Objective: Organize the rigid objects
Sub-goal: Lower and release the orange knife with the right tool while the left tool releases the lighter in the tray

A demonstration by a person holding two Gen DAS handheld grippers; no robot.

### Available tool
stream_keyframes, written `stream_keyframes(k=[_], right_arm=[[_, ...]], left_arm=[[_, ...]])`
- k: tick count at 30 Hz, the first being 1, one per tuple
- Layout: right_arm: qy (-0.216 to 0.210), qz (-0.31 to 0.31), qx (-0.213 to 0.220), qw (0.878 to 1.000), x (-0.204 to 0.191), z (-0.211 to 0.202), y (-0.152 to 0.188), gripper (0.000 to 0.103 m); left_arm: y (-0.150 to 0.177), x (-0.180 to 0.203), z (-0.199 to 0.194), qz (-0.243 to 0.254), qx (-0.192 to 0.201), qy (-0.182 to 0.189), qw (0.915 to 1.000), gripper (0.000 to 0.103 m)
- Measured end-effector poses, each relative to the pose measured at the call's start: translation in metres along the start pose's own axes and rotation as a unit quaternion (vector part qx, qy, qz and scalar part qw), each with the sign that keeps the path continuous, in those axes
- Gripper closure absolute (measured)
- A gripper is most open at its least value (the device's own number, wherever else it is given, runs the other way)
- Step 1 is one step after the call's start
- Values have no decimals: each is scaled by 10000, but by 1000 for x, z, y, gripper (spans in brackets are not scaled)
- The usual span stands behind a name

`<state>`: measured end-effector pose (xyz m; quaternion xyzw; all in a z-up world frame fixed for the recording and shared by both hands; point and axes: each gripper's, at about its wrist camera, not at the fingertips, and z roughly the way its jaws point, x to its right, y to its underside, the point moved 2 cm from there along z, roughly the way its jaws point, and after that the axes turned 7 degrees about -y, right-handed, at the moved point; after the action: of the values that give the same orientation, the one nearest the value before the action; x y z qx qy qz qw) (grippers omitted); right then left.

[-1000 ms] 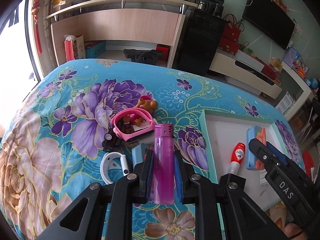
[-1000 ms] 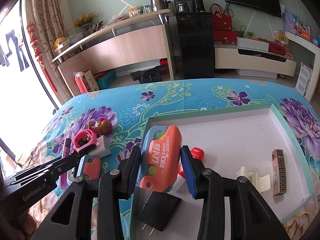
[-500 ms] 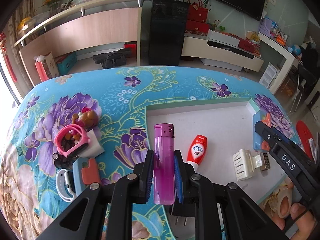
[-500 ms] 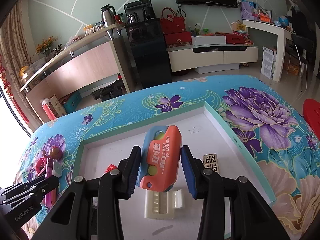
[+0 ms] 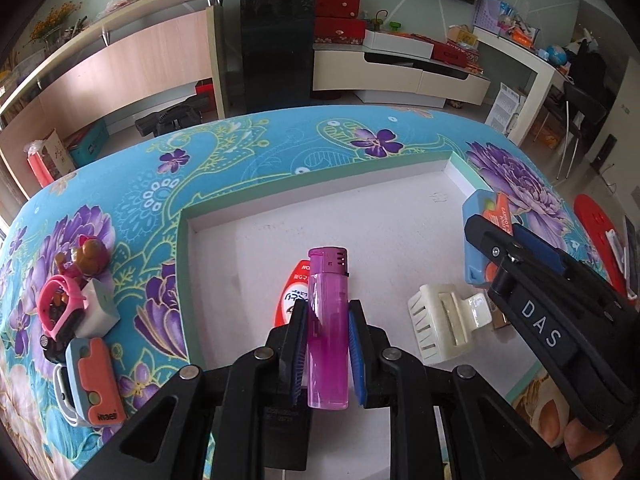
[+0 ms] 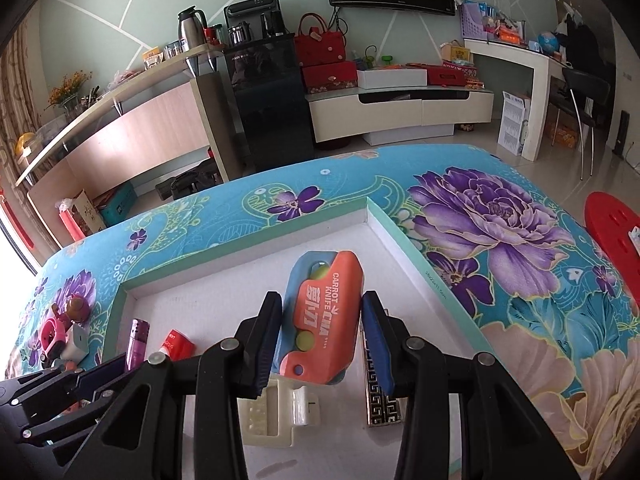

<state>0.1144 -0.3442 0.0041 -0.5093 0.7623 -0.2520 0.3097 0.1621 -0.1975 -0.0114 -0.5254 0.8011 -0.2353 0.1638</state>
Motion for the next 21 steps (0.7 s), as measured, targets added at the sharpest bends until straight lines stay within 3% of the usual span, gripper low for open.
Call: stream_keyframes(k=[21], right_arm=[[52, 49, -405, 9992, 4, 10, 8, 59]], left_arm=[[10, 0, 4, -68, -75, 48, 9999, 82]])
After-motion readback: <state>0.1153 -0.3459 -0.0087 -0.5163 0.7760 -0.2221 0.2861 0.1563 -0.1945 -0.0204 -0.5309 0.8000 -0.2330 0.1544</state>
